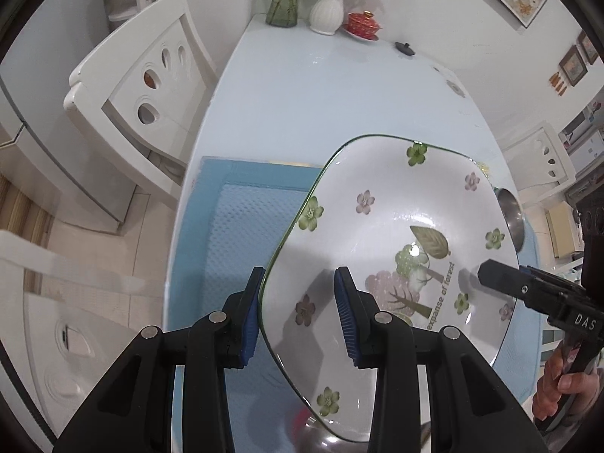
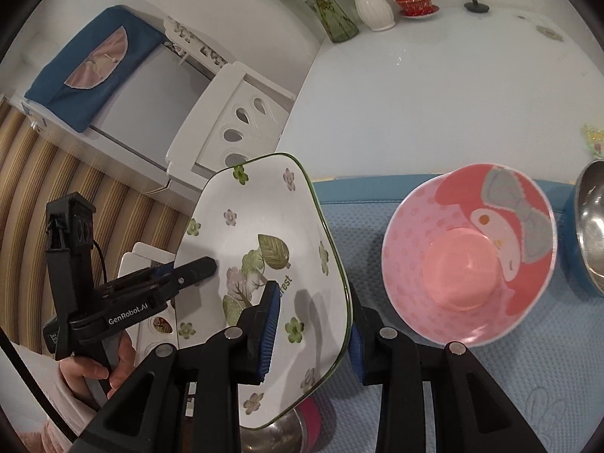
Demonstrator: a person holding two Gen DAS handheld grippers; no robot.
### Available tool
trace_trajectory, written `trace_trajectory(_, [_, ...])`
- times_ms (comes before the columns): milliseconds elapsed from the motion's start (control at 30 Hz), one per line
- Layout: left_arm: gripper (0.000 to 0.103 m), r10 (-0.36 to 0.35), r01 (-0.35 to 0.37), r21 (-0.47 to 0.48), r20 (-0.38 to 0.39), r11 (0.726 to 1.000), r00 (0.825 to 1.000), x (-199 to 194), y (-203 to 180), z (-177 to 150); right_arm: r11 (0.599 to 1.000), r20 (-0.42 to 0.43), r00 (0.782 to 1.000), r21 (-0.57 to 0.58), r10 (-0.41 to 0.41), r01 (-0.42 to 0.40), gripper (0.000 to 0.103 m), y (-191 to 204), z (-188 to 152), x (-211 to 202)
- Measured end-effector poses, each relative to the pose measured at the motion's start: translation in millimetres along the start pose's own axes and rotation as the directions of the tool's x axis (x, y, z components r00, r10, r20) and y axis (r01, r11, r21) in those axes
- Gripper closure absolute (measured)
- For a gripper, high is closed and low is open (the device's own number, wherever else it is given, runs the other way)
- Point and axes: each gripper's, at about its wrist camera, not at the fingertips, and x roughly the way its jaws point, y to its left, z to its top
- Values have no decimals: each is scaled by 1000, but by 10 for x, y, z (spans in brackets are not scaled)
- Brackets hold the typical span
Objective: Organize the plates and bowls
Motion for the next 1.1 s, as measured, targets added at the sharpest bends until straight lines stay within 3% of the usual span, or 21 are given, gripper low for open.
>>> trace_trajectory(300, [70, -20, 20, -4, -14, 1000, 1000, -114, -432, -355, 1000, 3, 1000, 22, 4, -4, 71, -189, -368, -443])
trace_trajectory(833, [70, -51, 53, 29, -80, 998, 996, -91, -1219, -1019, 994, -36, 999, 113, 11, -7, 71, -884, -1218, -1069])
trace_trajectory(1100, [70, -57, 62, 38, -114, 997, 992, -67, -1456, -1318, 991, -70, 998, 136, 2, 8, 71, -1102, -1570, -1208])
